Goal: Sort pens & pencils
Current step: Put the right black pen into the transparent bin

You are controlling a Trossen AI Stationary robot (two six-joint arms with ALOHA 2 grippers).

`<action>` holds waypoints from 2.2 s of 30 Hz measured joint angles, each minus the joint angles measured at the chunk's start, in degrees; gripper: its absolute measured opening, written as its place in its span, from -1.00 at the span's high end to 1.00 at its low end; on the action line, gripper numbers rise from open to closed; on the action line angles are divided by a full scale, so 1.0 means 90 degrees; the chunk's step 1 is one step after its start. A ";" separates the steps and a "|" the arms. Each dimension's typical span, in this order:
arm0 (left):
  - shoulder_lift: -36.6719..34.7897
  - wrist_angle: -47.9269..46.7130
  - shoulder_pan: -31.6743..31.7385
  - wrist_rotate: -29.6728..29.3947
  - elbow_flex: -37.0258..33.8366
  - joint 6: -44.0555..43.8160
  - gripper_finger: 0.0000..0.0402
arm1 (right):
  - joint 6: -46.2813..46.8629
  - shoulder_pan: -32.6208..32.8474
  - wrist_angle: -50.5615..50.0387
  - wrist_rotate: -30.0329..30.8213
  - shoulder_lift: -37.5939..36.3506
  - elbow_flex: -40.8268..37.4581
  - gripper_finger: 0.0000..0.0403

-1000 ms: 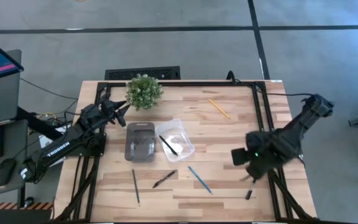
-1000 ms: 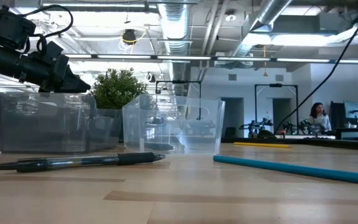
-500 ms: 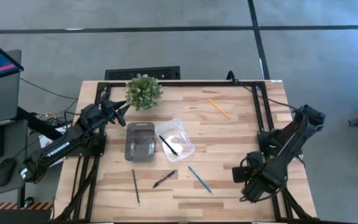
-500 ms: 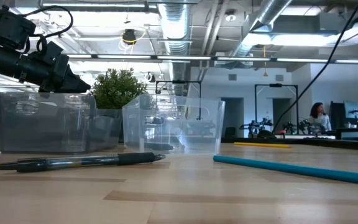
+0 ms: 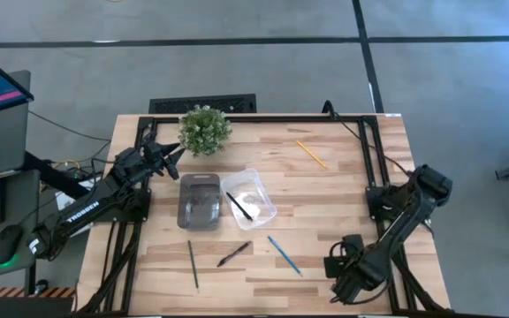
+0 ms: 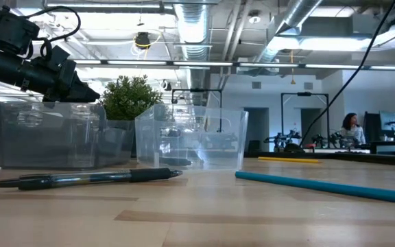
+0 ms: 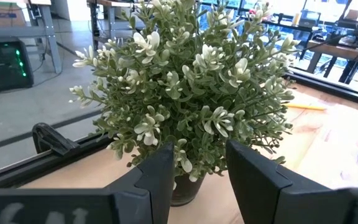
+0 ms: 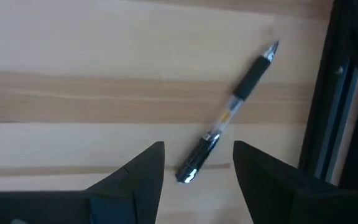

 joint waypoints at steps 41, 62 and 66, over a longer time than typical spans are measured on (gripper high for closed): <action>0.0000 0.0002 0.0002 0.0002 -0.0001 -0.0117 0.33 | -0.0217 0.0601 0.0840 0.0324 0.1278 0.0005 -0.06; 0.0000 0.0002 0.0001 0.0002 0.0000 -0.0306 0.33 | 0.1281 0.0591 0.0970 0.0135 0.1295 0.0012 -0.06; 0.0000 0.0002 0.0000 0.0002 0.0000 -0.0308 0.33 | 0.1525 0.0573 0.1002 0.0137 0.1297 0.0010 -0.06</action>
